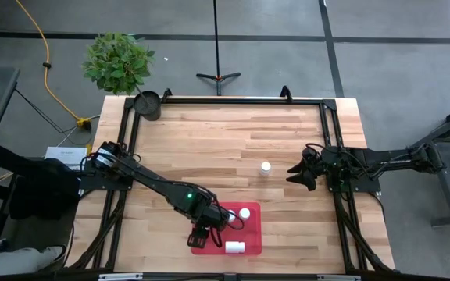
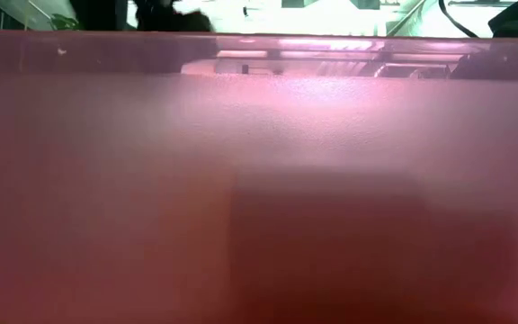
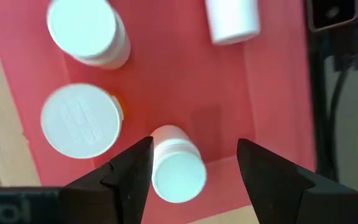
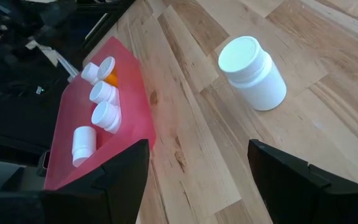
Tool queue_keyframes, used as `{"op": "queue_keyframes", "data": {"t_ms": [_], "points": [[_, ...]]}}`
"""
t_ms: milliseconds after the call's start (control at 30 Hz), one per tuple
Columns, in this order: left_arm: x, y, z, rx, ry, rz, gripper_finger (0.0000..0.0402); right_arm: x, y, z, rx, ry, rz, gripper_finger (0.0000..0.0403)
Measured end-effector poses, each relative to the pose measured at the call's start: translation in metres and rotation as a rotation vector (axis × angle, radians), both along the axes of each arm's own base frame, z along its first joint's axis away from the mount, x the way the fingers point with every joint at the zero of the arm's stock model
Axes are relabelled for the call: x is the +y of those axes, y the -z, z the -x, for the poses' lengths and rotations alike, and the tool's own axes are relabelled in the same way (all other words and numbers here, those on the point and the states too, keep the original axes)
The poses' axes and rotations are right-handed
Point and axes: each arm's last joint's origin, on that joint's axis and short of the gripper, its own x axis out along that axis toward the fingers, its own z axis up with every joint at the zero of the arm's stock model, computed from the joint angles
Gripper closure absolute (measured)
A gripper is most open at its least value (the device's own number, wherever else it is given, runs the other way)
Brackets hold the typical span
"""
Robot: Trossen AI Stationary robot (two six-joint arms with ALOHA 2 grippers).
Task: Pick and place pill bottles into a basket
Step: Put the white pill bottle into the red bin
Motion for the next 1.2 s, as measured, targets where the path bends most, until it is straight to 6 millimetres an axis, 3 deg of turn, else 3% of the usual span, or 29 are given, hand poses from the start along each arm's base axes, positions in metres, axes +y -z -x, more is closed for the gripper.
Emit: {"op": "queue_keyframes", "data": {"t_ms": [267, 667, 833, 1200], "points": [[0.008, -0.042, -0.012, -0.112, -0.009, -0.022, 0.0137, 0.0, 0.0, 0.0, 0.0, -0.001, 0.0, 0.0139], [0.049, -0.123, -0.029, -0.357, -0.058, -0.081, 0.0137, 0.0, 0.0, 0.0, -0.001, -0.016, 0.024, 0.0139], [0.078, -0.138, -0.038, -0.43, -0.101, -0.109, 0.0137, 0.0, 0.0, 0.0, -0.003, -0.022, 0.042, 0.0139], [0.152, -0.151, -0.06, -0.605, -0.196, -0.178, 0.0137, 0.0, 0.0, 0.0, -0.005, -0.027, 0.061, 0.0139]]}}
